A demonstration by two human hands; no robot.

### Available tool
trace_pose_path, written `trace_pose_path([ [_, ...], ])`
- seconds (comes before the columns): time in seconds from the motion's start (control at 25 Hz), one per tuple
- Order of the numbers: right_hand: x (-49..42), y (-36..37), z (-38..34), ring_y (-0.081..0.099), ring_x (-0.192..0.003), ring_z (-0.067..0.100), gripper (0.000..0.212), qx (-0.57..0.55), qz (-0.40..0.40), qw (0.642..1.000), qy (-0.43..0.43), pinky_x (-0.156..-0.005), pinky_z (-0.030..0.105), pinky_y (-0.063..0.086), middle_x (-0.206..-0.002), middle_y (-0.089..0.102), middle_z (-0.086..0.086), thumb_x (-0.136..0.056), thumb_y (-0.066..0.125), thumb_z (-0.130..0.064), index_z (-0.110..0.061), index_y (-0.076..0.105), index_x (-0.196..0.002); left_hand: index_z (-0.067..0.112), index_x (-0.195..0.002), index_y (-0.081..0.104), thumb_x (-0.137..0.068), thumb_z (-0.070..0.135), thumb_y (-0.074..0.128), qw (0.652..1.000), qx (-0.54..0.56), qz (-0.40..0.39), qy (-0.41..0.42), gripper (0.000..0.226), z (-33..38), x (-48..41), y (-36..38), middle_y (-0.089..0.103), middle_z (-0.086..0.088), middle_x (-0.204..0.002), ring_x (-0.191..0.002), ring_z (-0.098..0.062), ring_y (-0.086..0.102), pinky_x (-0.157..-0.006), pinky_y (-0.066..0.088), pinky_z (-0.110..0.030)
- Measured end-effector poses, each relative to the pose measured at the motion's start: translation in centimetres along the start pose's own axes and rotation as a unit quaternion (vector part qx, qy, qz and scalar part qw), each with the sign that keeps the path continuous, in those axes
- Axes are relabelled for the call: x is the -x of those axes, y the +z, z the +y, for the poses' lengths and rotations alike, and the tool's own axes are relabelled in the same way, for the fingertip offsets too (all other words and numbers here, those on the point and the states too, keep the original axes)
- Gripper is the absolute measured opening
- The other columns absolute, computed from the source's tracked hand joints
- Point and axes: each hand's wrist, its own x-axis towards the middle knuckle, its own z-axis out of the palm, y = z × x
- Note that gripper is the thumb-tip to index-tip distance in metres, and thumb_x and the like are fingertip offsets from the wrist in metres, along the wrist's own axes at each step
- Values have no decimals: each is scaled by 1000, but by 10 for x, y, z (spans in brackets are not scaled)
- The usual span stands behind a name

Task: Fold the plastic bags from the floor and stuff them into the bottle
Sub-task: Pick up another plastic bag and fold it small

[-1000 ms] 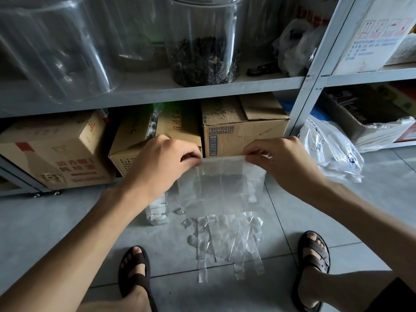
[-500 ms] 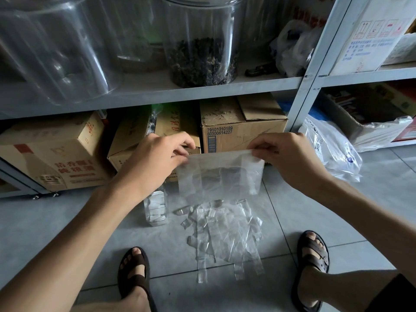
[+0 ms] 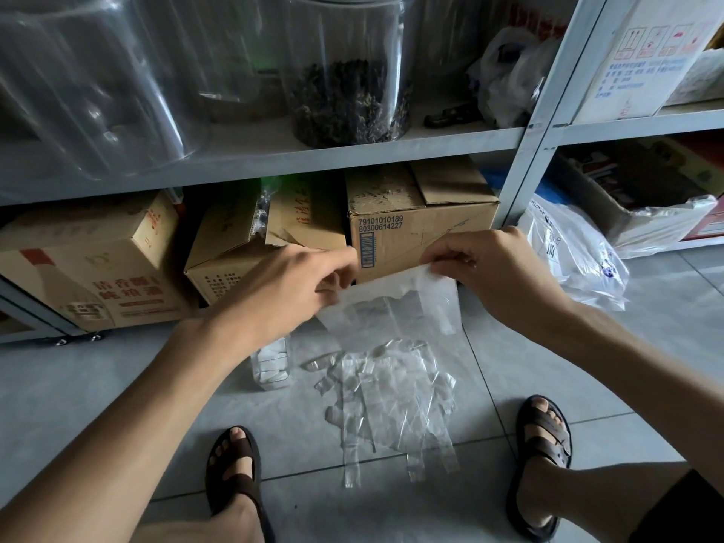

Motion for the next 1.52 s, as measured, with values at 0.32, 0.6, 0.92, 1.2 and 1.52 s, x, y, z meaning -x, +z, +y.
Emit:
trace_pose_path([
  [0.32, 1, -1, -1, 55, -72, -18, 14, 5, -21, 1000, -8, -67, 1, 38, -73, 64, -16, -83, 73, -2, -15, 79, -88, 27, -106, 78, -88, 10, 74, 996, -42, -50, 56, 25, 11, -20, 31, 73, 5, -116, -101, -11, 69, -89, 57, -35],
  [0.6, 2, -6, 7, 56, -81, -6, 14, 21, -38, 999, -12, -68, 0, 39, -75, 64, -13, -83, 74, -3, -13, 78, -91, 22, -108, 77, -89, -2, 68, 997, -66, -18, 24, 32, 10, -23, 29, 75, -1, -110, -98, -14, 71, -88, 57, -35],
  [0.92, 5, -3, 4, 59, -83, 0, 15, 15, -31, 999, -26, -73, 12, 47, -79, 69, -9, -85, 73, -4, -15, 77, -95, 22, -113, 74, -89, -5, 58, 996, -83, -3, 26, 39, 10, -22, 28, 73, 0, -114, -99, -17, 69, -82, 57, -37],
  [1.2, 7, 4, -5, 61, -73, -1, 17, 18, -10, 997, -74, -71, 15, 52, -77, 64, -16, -85, 71, -6, -19, 76, -96, 19, -108, 76, -91, 4, 59, 998, -53, 33, -9, 29, 12, -22, 25, 75, -4, -107, -94, -20, 69, -81, 58, -39],
  [1.52, 12, 7, -23, 70, -84, 2, 15, -149, -111, 981, -59, -79, 20, 56, -90, 74, -7, -92, 69, -21, -16, 75, -105, 10, -97, 77, -88, 2, 50, 996, 8, 80, -37, 29, 18, -22, 14, 75, -6, -98, -92, -23, 65, -80, 51, -37],
])
